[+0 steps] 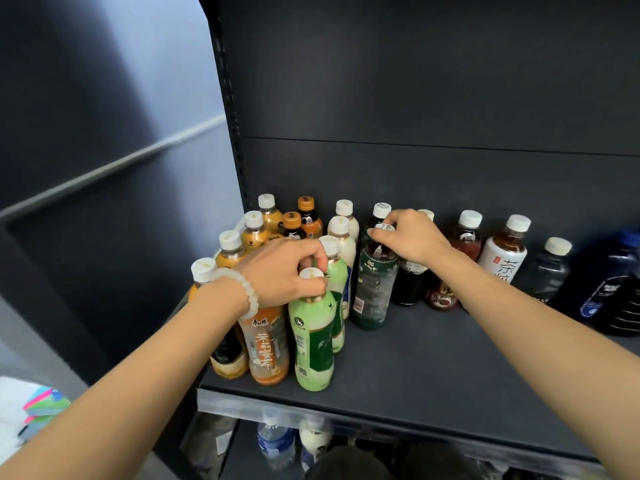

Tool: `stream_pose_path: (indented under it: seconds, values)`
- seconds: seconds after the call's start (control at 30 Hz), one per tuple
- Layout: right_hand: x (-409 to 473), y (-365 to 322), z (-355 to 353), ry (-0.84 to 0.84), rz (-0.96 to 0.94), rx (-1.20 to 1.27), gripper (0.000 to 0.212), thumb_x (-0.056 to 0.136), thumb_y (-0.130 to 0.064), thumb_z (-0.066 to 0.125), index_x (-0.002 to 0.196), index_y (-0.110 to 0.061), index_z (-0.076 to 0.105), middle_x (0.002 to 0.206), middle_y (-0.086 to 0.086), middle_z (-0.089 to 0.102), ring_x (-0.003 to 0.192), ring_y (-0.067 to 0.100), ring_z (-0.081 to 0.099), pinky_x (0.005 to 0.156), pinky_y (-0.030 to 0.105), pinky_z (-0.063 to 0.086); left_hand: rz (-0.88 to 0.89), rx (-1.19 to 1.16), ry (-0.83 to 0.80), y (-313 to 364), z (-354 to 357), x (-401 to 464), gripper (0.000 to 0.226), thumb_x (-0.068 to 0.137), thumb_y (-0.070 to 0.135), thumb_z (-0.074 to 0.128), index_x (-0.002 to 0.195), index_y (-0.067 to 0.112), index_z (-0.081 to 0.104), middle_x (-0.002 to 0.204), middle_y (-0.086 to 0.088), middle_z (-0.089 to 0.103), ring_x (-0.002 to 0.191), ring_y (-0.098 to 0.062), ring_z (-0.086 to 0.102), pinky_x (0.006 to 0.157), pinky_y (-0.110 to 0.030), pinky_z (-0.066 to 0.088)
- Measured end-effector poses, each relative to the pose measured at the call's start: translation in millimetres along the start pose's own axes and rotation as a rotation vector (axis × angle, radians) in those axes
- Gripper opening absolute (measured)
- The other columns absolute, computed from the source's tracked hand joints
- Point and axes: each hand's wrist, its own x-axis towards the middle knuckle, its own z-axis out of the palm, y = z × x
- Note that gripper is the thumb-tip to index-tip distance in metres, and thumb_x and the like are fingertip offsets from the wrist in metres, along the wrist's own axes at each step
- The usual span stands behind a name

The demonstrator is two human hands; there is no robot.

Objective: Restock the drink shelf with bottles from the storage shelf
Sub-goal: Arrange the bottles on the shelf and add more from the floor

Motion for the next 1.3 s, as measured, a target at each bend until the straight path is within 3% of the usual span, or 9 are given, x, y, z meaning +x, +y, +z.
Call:
stream_pose_path:
  seconds: [0.13, 0.27, 0.47, 0.6, 0.8, 0.87, 1.0, 1.1, 1.3]
  values:
    - [-1, -5, 5, 0.011, 0.012, -0.017, 0.039, 0.085, -0.043, 0.058, 0.097, -0.006, 0.064, 0.091, 0.01, 0.064, 0.09, 0.026, 0.058, 0.073, 0.035, 0.047, -0.021, 0.12, 0.013, 1, -1, -2, 0.016, 0.081, 0.042, 0.062, 0.09, 0.032, 0.054, 0.087, 0.011, 0.059, 0.084, -0.012, 0.056, 0.078, -0.04, 0.05]
    - [2, -4, -4, -0.114, 0.013, -0.044, 0.035, 0.086, -0.04, 0.058, 0.097, -0.007, 0.063, 0.093, 0.009, 0.064, 0.095, 0.026, 0.057, 0.077, 0.034, 0.045, -0.075, 0.296, 0.061, 4, 2, -5, 0.034, 0.079, 0.062, 0.055, 0.087, 0.029, 0.052, 0.088, 0.009, 0.06, 0.084, -0.014, 0.057, 0.076, -0.035, 0.048]
    - [0, -6, -4, -0.125, 0.011, -0.119, 0.037, 0.091, -0.042, 0.053, 0.078, -0.007, 0.052, 0.079, 0.007, 0.055, 0.087, 0.027, 0.053, 0.067, 0.031, 0.037, -0.063, 0.159, 0.023, 2, 1, -9, 0.035, 0.07, 0.059, 0.069, 0.084, 0.028, 0.059, 0.089, 0.01, 0.061, 0.087, -0.011, 0.056, 0.077, -0.036, 0.05]
    - [-1, -5, -2, -0.078, 0.031, -0.105, 0.043, 0.091, -0.043, 0.052, 0.102, -0.002, 0.057, 0.1, 0.013, 0.06, 0.097, 0.03, 0.053, 0.071, 0.031, 0.039, -0.023, 0.062, 0.034, -2, 1, -15, 0.034, 0.065, 0.053, 0.077, 0.084, 0.03, 0.061, 0.086, 0.013, 0.059, 0.083, -0.008, 0.054, 0.076, -0.031, 0.049]
    - [2, -4, 0, -0.082, 0.067, -0.082, 0.048, 0.089, -0.047, 0.054, 0.106, -0.002, 0.056, 0.108, 0.016, 0.06, 0.089, 0.025, 0.05, 0.071, 0.031, 0.039, 0.006, 0.005, -0.022, -1, -2, -10, 0.034, 0.068, 0.043, 0.079, 0.098, 0.031, 0.067, 0.095, 0.01, 0.063, 0.086, -0.005, 0.055, 0.078, -0.027, 0.047]
    - [2, -3, 1, -0.081, 0.073, -0.083, 0.05, 0.09, -0.048, 0.053, 0.111, -0.002, 0.054, 0.111, 0.016, 0.06, 0.092, 0.026, 0.052, 0.071, 0.03, 0.039, 0.02, 0.018, -0.05, 2, -4, -9, 0.034, 0.071, 0.04, 0.078, 0.102, 0.031, 0.068, 0.096, 0.006, 0.064, 0.083, -0.007, 0.054, 0.076, -0.027, 0.046]
    - [3, -3, 5, -0.084, 0.092, -0.071, 0.058, 0.09, -0.048, 0.052, 0.124, -0.002, 0.048, 0.12, 0.018, 0.056, 0.11, 0.033, 0.053, 0.076, 0.032, 0.04, 0.003, 0.122, -0.039, 3, -3, -6, 0.035, 0.079, 0.04, 0.071, 0.112, 0.032, 0.064, 0.109, 0.008, 0.063, 0.097, -0.01, 0.051, 0.089, -0.032, 0.045]
    - [3, 0, 6, -0.096, 0.093, -0.037, 0.058, 0.089, -0.048, 0.053, 0.125, -0.004, 0.048, 0.12, 0.017, 0.057, 0.109, 0.032, 0.054, 0.076, 0.031, 0.041, -0.027, 0.203, -0.012, 5, -1, -4, 0.037, 0.083, 0.046, 0.064, 0.118, 0.035, 0.059, 0.11, 0.009, 0.059, 0.102, -0.011, 0.049, 0.092, -0.035, 0.044]
    - [4, 2, 6, -0.109, 0.076, -0.028, 0.053, 0.089, -0.047, 0.053, 0.12, -0.005, 0.051, 0.116, 0.015, 0.059, 0.104, 0.03, 0.055, 0.073, 0.03, 0.038, -0.105, 0.307, 0.099, 6, 7, -10, 0.042, 0.076, 0.064, 0.06, 0.105, 0.034, 0.055, 0.101, 0.012, 0.06, 0.097, -0.012, 0.053, 0.086, -0.037, 0.045]
